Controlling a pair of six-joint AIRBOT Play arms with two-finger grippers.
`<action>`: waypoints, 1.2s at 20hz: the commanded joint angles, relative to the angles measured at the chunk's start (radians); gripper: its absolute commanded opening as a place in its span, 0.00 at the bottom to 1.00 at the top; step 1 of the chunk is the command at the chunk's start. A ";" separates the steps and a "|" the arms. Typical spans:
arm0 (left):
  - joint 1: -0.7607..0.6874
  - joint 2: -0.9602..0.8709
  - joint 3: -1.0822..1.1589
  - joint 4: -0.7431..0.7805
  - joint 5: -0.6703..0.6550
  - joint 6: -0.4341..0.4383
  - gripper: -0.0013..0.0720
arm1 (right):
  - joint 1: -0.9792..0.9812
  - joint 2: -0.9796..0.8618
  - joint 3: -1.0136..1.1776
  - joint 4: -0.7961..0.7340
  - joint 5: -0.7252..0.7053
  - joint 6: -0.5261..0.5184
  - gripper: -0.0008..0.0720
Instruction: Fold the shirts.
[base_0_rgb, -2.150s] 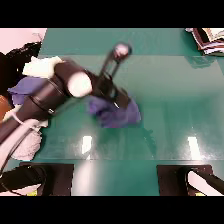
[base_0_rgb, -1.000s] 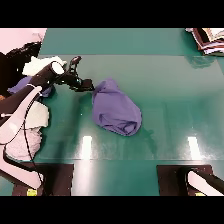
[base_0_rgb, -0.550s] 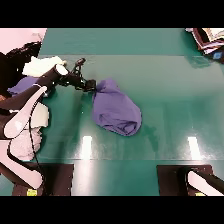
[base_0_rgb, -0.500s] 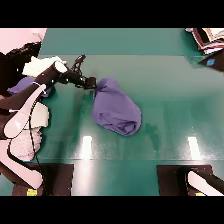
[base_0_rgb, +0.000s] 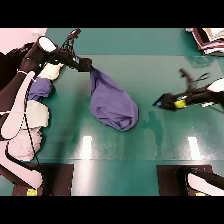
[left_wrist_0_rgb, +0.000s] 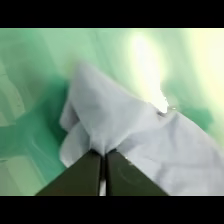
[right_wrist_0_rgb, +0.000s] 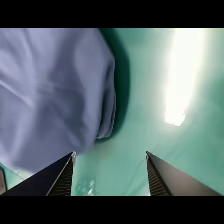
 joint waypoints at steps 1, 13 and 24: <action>0.001 0.002 0.022 0.005 -0.035 0.000 0.05 | 0.118 -0.145 -0.072 0.132 -0.117 -0.076 0.69; 0.001 0.092 0.032 0.114 -0.068 -0.101 0.05 | 0.172 -0.270 0.265 0.002 -0.072 -0.087 0.03; 0.001 0.774 0.147 0.174 -0.051 -0.100 0.05 | -0.084 0.249 0.810 -0.134 0.128 -0.027 0.03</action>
